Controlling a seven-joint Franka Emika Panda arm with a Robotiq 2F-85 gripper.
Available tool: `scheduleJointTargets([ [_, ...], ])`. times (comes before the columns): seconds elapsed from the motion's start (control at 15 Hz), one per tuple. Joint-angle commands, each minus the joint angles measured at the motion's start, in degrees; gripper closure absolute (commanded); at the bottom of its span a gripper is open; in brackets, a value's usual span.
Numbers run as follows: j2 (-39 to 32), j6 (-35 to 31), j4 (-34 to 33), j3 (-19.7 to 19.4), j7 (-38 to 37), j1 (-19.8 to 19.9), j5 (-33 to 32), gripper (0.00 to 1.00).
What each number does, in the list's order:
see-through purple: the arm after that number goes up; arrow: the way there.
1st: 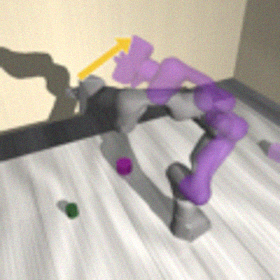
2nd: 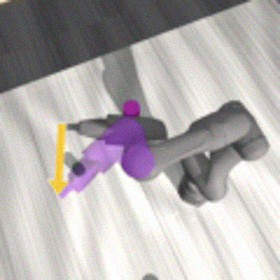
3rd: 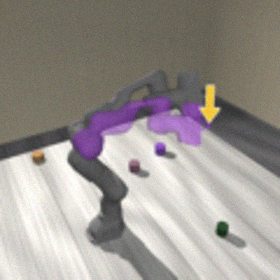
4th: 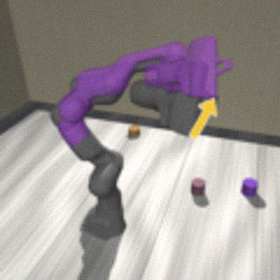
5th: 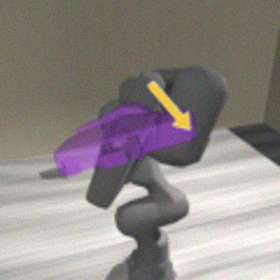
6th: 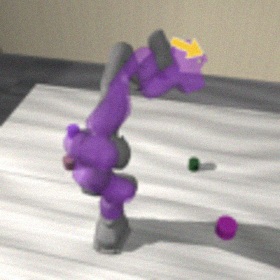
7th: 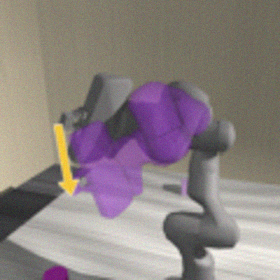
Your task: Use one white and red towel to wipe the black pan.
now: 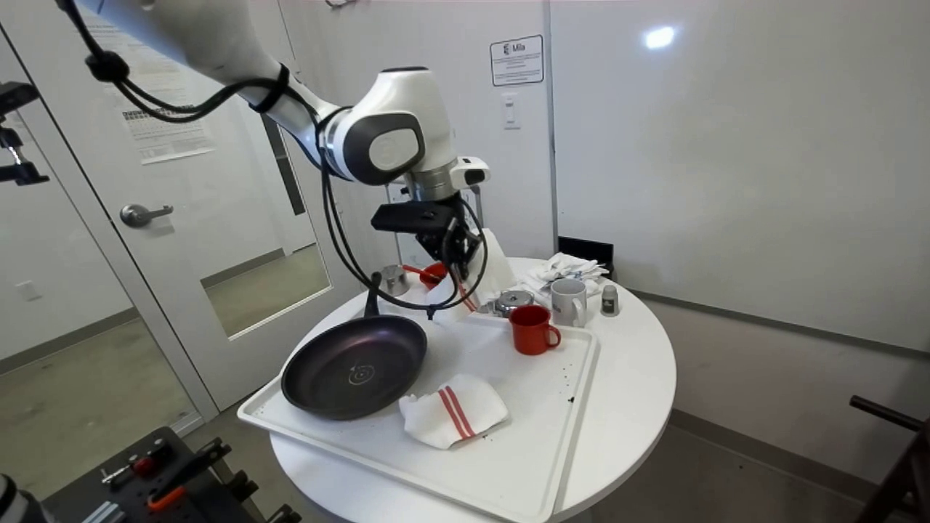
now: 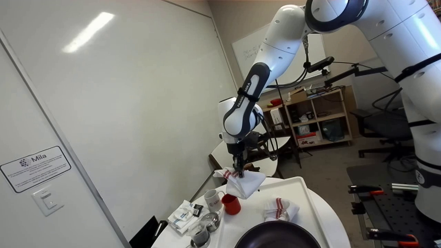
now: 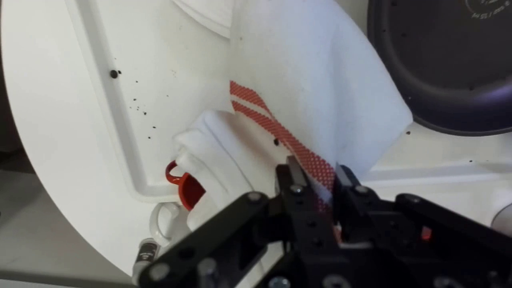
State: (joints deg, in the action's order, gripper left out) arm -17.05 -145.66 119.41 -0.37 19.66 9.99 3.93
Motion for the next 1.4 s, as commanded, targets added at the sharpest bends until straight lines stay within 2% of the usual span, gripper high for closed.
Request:
scheduleJointTargets([
  [0.0, 2.86, 2.03, 3.03, 0.53, 0.14, -3.43, -4.33, 0.96],
  [0.2, 2.73, 3.16, 3.56, 1.86, 1.71, -5.16, -5.37, 0.96],
  [0.27, 1.05, 2.17, 1.95, 1.43, 0.16, -4.72, -4.06, 0.84],
  [0.67, 1.05, 2.55, 2.28, 1.93, 0.98, -5.30, -4.31, 0.84],
  [0.73, 1.05, 2.56, 2.28, 1.92, 1.01, -5.28, -4.32, 0.96],
  [1.33, -2.14, -0.34, 3.59, 6.14, 2.08, -6.68, -2.02, 0.96],
])
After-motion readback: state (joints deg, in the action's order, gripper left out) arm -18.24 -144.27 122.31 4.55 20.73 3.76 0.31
